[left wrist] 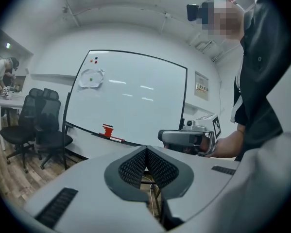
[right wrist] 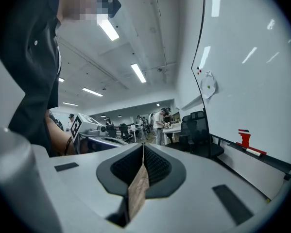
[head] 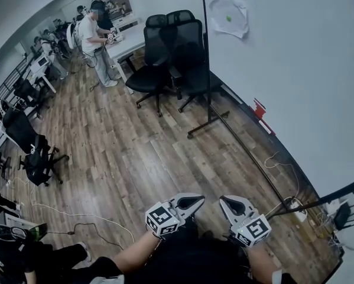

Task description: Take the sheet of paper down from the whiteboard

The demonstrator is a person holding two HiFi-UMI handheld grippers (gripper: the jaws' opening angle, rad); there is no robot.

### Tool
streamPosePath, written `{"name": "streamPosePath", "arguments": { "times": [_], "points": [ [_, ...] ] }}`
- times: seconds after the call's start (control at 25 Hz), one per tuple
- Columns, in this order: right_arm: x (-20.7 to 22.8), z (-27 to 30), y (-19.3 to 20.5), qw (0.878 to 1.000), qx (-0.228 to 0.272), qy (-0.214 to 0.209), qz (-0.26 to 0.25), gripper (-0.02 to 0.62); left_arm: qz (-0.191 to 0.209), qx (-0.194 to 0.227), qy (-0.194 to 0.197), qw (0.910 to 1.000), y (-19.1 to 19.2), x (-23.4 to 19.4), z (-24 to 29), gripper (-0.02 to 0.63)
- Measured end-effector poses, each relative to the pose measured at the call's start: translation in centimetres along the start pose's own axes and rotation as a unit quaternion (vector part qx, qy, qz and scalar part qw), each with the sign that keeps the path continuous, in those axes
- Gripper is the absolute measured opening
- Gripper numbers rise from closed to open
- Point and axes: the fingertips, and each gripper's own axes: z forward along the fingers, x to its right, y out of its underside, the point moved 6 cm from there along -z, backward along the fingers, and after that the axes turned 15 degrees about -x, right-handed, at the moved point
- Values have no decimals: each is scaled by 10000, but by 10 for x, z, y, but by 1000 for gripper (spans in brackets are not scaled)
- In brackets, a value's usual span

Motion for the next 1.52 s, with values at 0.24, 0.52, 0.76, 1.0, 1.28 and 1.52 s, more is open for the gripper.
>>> {"name": "streamPosePath", "arguments": {
  "times": [0.24,0.52,0.76,1.0,1.28,1.52],
  "points": [
    [20,16,-13,9995,-8,296,-111,20,33,26,142,9999,-6,-30,13,11],
    [72,53,-34,9978,-198,624,-106,20,61,315,83,9995,-36,-101,33,11],
    [115,108,-75,9962,-103,844,-179,20,241,432,269,9984,-70,-177,45,11],
    [148,151,-106,9939,-60,1093,-113,20,417,410,692,9959,-98,-234,61,11],
    [181,172,-116,9917,-140,1279,-47,20,320,467,761,9955,-105,-280,76,11],
    [229,190,-130,9932,-62,1161,-47,20,303,514,522,9968,-129,-315,95,11]
  ]
}}
